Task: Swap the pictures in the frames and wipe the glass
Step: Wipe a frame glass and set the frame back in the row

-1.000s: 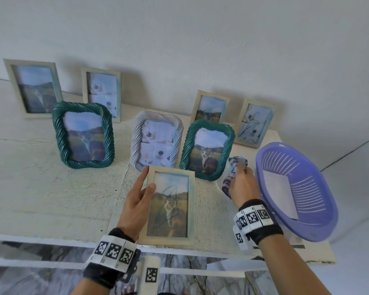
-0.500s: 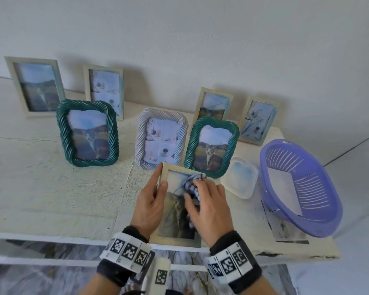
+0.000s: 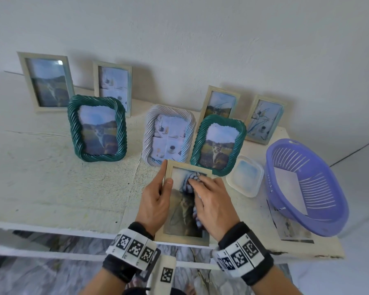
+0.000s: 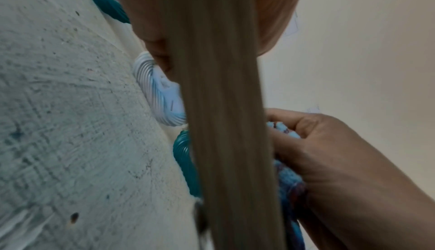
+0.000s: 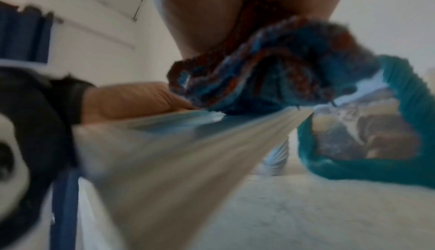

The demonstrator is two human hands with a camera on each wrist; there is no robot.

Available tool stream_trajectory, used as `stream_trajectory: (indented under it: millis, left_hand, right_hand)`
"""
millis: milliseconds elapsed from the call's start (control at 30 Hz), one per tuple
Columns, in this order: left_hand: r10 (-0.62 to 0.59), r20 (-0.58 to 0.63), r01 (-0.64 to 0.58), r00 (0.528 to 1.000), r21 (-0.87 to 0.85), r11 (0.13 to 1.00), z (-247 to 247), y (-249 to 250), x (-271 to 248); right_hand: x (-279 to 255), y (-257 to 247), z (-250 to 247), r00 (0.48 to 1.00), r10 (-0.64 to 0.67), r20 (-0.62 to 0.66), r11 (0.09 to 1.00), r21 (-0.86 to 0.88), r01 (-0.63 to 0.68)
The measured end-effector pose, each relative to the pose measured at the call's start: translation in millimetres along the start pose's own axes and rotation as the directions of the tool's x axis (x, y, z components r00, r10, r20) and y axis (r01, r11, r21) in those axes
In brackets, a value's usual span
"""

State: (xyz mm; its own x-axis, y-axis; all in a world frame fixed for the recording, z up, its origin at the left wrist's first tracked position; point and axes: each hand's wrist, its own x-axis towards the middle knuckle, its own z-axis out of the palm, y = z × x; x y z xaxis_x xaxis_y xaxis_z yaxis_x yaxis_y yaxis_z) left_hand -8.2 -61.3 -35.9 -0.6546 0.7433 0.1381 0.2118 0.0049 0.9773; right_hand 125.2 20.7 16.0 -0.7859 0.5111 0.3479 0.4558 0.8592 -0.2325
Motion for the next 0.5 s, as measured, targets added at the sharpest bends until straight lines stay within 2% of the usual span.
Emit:
stream_trajectory:
  millis: [100,167,267,333,400,500]
  left_hand:
    - [0.011,0.007,-0.011,1.0,-0.002,1.0,-4.9,0.0,3.0]
    - [0.011,0.013,-0.011,1.0,0.008,1.0,-8.4,-0.4,0.8]
    - [0.007,0.003,-0.007,1.0,0.004,1.0,-7.1,1.3,-4.9]
    - [0.021,0.022,-0.021,1.0,0.007,1.0,-4.5,3.1,-6.1]
    - [0.02,0.029,-0.02,0.999,0.003,1.0,-4.6,4.4,-4.5]
    - [0.013,0.028,-0.013,1.0,0.003,1.0,-9.0,1.3,-0.8]
  right_hand:
    - [-4.6,-11.6,4.1,1.0,-0.007,0.007,0.997,0.073,0.007]
    - [-12.7,-9.5,0.5,0.993,-0.102,0.059,0.99,0.1,0.096]
    - [-5.2,-4.0,-14.5,0.972,-0.215,0.093,0.974,-0.053,0.221]
    - [3.9,-7.6,-18.2,0.989,-0.138,0.047,0.985,-0.097,0.142]
    - [7.0,-16.6,-15.6,0.996,-0.089,-0.02,0.994,-0.061,0.088]
    - [-1.0,-29.5,-17.4,0.977,-0.215,0.001,0.977,0.014,0.215]
